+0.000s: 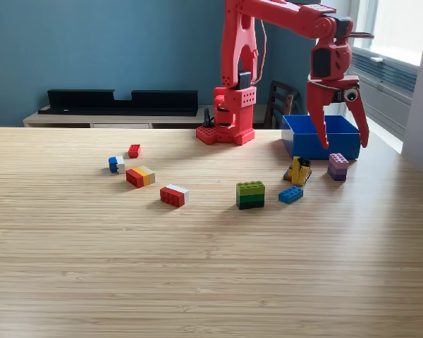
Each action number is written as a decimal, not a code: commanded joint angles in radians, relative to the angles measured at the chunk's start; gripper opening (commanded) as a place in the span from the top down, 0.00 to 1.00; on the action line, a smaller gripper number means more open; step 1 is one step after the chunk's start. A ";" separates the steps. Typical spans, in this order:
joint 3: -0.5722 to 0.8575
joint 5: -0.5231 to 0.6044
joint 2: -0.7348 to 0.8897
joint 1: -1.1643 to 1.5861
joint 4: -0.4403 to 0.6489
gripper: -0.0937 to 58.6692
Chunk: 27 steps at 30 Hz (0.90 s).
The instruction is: Grasp a lego block and put it in the bin.
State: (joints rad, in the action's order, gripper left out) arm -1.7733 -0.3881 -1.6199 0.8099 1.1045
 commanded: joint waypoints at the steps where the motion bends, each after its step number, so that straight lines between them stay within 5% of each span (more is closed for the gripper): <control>1: 0.003 0.012 -0.005 -0.017 -0.028 0.54; 20: 0.094 0.044 0.253 -0.058 -0.028 0.63; 27: 0.135 0.124 0.272 -0.054 -0.060 0.97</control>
State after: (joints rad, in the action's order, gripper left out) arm -1.6843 -0.2823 -1.3361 0.7532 1.0523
